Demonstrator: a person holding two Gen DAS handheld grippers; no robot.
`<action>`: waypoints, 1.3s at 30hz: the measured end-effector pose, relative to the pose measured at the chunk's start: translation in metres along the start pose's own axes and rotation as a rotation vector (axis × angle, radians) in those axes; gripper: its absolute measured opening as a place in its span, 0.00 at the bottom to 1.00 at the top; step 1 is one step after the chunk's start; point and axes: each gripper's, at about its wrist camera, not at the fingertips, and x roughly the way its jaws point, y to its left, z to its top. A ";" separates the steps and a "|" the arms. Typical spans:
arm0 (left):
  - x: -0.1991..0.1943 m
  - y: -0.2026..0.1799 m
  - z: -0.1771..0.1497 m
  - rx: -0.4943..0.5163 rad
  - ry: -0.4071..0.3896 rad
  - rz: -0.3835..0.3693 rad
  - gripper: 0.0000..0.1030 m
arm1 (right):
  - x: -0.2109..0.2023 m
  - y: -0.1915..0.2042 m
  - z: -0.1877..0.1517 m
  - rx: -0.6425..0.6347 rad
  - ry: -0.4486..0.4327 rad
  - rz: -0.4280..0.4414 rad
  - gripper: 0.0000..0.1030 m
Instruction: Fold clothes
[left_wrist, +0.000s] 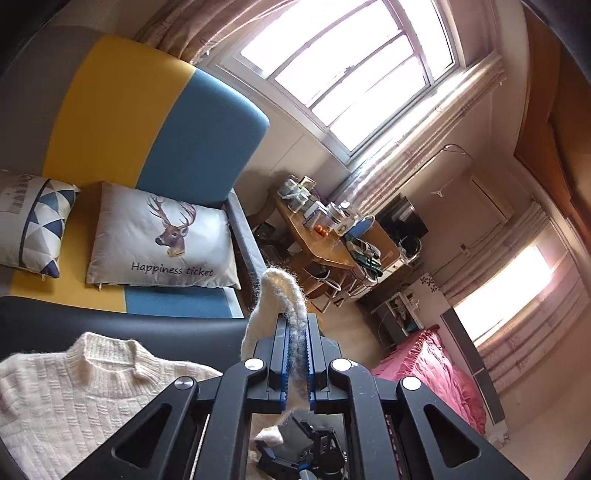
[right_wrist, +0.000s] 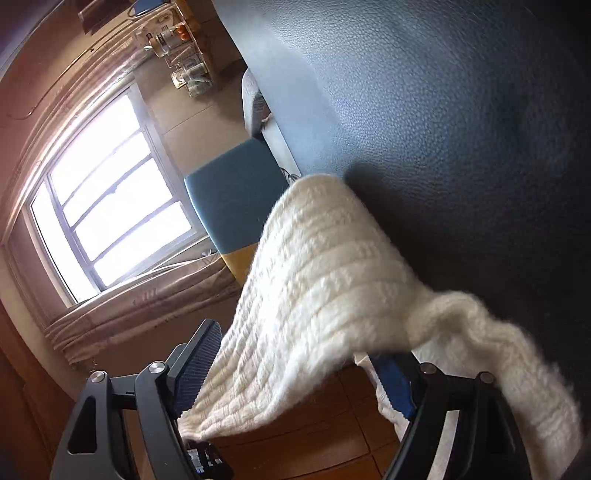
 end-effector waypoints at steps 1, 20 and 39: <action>-0.006 0.012 -0.001 -0.018 -0.006 0.008 0.07 | 0.000 0.002 0.001 -0.011 -0.006 -0.006 0.80; -0.027 0.256 -0.139 -0.368 0.162 0.293 0.07 | 0.019 0.034 -0.026 -0.431 0.027 -0.375 0.78; -0.051 0.309 -0.168 -0.442 0.153 0.386 0.09 | 0.009 0.027 -0.018 -0.368 0.084 -0.379 0.78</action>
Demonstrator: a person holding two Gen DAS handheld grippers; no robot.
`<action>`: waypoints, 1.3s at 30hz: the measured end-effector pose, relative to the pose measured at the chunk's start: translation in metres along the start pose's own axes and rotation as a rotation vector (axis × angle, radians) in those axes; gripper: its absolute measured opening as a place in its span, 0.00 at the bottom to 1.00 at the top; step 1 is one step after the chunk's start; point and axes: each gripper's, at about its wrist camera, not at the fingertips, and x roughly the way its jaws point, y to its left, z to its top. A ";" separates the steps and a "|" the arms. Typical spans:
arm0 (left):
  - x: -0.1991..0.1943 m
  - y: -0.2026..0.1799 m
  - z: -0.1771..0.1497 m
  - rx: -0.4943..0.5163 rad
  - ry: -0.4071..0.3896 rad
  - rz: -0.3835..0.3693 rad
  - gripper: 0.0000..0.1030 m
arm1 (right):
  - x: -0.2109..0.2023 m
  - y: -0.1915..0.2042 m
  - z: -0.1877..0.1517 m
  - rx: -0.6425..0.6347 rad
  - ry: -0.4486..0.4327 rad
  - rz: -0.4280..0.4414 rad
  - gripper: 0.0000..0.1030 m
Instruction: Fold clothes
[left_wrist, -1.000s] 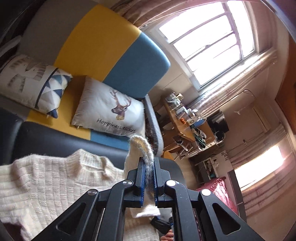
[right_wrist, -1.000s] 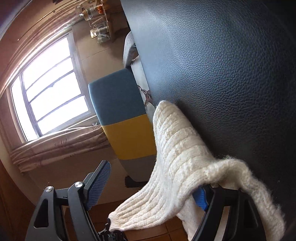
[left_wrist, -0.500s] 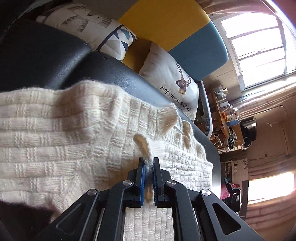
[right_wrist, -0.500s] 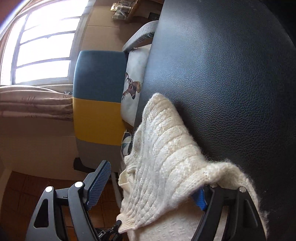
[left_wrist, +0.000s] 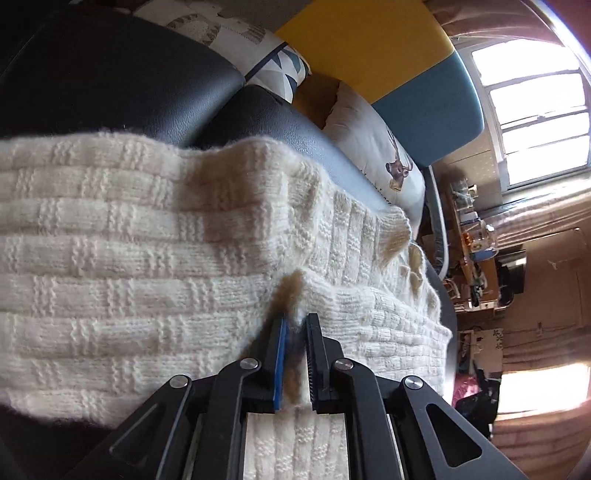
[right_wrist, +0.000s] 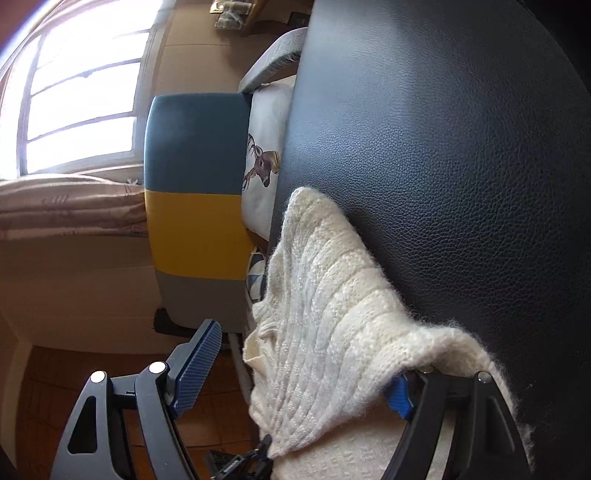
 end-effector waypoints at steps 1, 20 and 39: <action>0.000 -0.001 0.000 0.001 0.003 0.009 0.09 | -0.003 -0.002 0.001 0.011 0.005 0.008 0.78; -0.009 -0.096 -0.032 0.290 -0.021 0.057 0.19 | -0.026 0.078 -0.052 -0.814 0.155 -0.269 0.60; 0.002 -0.102 -0.025 0.359 -0.056 0.088 0.34 | -0.007 0.092 -0.050 -1.082 0.093 -0.468 0.41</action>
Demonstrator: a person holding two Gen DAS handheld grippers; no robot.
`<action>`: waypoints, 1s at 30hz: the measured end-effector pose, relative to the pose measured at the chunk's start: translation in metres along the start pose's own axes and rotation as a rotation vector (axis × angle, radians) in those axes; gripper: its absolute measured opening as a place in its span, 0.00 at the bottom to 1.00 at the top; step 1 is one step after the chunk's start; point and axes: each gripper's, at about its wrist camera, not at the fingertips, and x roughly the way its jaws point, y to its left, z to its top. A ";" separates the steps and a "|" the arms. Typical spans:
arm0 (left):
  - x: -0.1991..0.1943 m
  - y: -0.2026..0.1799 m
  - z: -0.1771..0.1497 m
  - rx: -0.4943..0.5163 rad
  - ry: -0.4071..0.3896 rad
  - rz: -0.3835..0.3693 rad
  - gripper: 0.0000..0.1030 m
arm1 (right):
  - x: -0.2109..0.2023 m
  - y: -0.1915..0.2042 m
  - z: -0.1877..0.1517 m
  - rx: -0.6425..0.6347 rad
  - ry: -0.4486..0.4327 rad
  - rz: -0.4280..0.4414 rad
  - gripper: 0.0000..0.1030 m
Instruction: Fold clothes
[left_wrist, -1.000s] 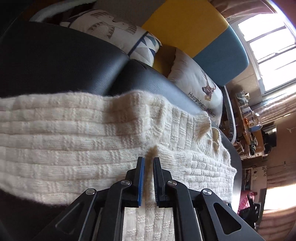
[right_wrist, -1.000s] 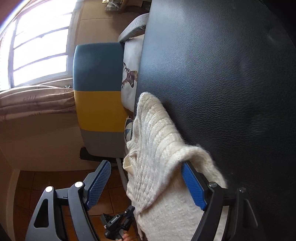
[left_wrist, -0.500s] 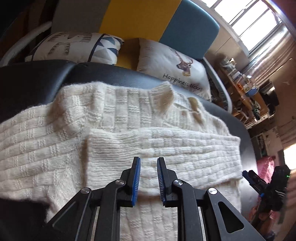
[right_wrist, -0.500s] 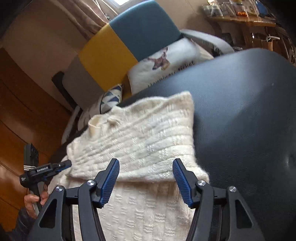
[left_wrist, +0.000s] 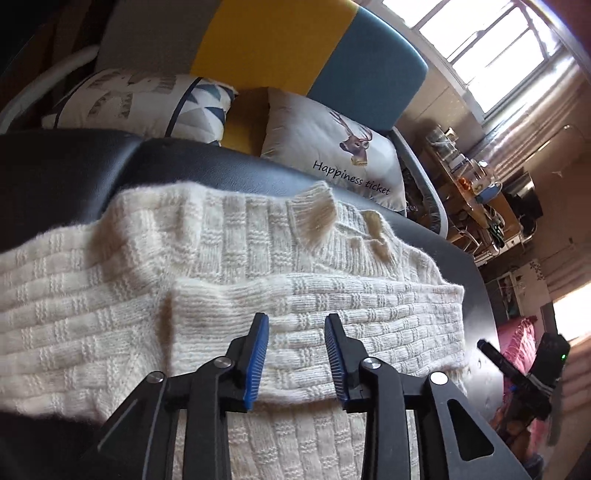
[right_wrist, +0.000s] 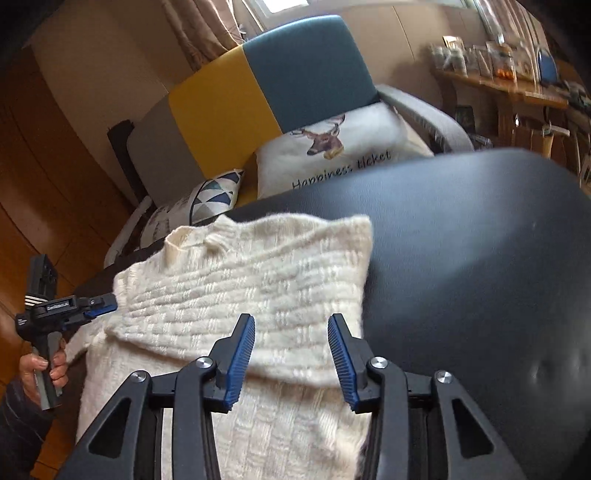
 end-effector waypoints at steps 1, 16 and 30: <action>0.002 -0.003 0.002 0.017 -0.001 0.003 0.34 | 0.006 0.003 0.008 -0.026 -0.004 -0.032 0.41; 0.024 0.032 -0.015 0.023 -0.020 0.033 0.33 | 0.107 -0.001 0.036 -0.138 0.097 -0.221 0.41; -0.095 0.115 -0.035 -0.385 -0.201 -0.146 0.43 | 0.048 0.055 0.018 -0.024 0.049 -0.044 0.49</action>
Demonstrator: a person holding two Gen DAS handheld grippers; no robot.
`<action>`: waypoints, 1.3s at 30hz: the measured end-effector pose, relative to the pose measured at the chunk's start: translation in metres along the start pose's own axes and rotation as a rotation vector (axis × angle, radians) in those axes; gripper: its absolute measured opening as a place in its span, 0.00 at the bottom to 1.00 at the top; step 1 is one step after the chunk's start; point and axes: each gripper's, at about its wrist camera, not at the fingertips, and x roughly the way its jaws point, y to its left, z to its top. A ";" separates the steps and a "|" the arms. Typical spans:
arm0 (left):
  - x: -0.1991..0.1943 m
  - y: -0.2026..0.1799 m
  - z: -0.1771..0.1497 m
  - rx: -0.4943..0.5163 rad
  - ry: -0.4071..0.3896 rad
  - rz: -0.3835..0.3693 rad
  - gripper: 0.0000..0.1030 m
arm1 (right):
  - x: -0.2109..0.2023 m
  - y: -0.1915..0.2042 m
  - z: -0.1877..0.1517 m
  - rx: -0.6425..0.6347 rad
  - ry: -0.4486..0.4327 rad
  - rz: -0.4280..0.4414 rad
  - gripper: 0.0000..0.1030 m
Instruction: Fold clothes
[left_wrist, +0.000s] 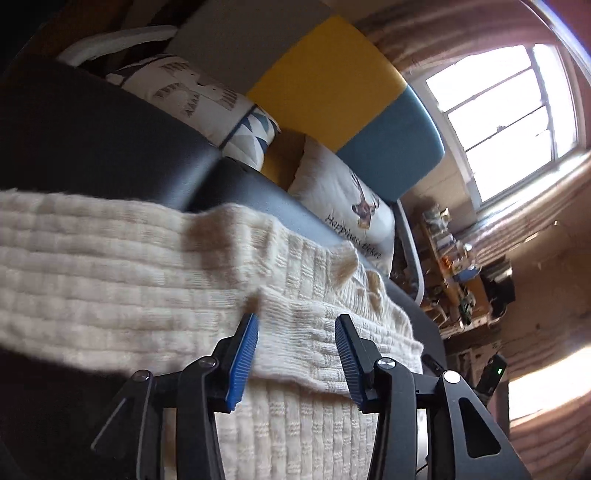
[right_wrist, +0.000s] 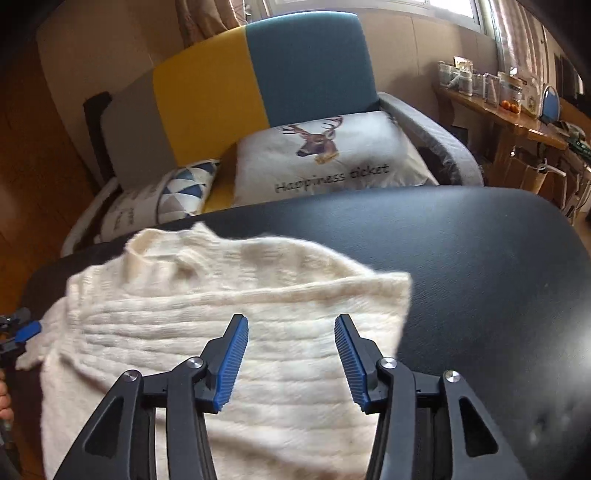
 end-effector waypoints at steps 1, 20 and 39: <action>-0.020 0.020 0.001 -0.060 -0.032 0.003 0.44 | -0.005 0.011 -0.007 0.010 0.000 0.047 0.49; -0.215 0.307 0.020 -0.765 -0.358 0.142 0.47 | 0.001 0.179 -0.094 -0.069 0.138 0.331 0.49; -0.197 0.249 0.047 -0.747 -0.457 0.111 0.05 | 0.012 0.187 -0.112 -0.088 0.197 0.330 0.49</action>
